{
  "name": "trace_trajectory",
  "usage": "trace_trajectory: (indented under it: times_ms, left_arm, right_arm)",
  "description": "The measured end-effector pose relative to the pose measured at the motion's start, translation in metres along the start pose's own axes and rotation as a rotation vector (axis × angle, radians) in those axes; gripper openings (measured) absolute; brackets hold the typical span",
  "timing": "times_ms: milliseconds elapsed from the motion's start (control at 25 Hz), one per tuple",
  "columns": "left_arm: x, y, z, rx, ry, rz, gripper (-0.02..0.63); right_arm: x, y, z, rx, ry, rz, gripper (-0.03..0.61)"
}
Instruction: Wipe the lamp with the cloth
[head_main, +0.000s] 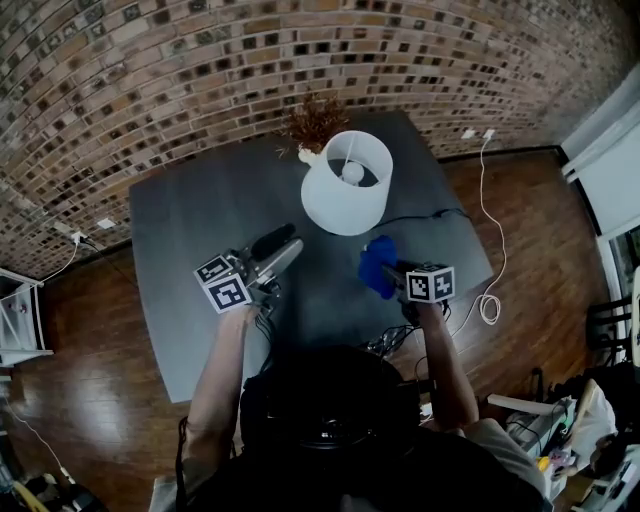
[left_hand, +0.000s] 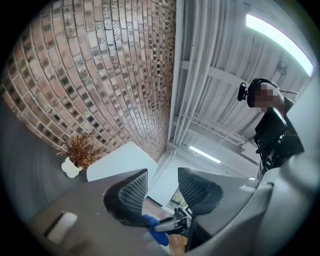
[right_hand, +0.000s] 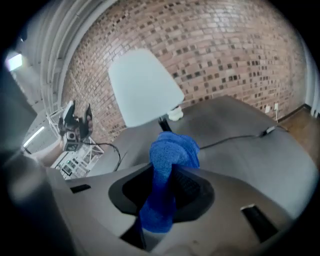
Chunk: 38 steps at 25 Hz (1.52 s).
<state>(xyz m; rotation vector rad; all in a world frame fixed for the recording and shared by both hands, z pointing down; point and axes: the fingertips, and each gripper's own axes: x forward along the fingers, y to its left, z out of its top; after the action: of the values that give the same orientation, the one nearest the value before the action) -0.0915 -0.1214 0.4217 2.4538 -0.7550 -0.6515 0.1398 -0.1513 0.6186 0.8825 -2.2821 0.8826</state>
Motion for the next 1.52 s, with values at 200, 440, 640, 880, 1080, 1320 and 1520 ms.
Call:
trace_trajectory:
  times_ms: [200,440,640,880,1080,1320,1520]
  left_arm:
    - [-0.020,0.006,-0.019,-0.058,-0.007,0.039,0.173]
    - [-0.052,0.011,-0.019,-0.097,-0.070,0.102,0.173]
    - [-0.087,0.007,-0.012,-0.123,-0.151,0.149,0.173]
    - [-0.107,-0.003,-0.001,-0.113,-0.191,0.175,0.173]
    - [-0.101,-0.012,0.013,-0.070,-0.183,0.146,0.173]
    - [-0.099,-0.023,0.005,-0.069,-0.173,0.139,0.173]
    - [-0.098,-0.031,0.009,-0.052,-0.181,0.130,0.173]
  right_arm:
    - [0.069,-0.025,-0.060,0.000,0.155,-0.047,0.141]
    - [0.046,-0.047,-0.072,0.057,0.199,-0.135,0.187]
    - [-0.022,-0.051,-0.065,0.139,0.073,-0.182,0.187]
    - [-0.110,0.004,0.024,0.104,-0.370,-0.127,0.151]
    - [-0.134,0.062,0.095,0.066,-0.601,-0.010,0.143]
    - [-0.117,0.082,0.098,-0.014,-0.546,0.000,0.138]
    - [-0.105,0.094,0.094,-0.017,-0.514,0.030,0.138]
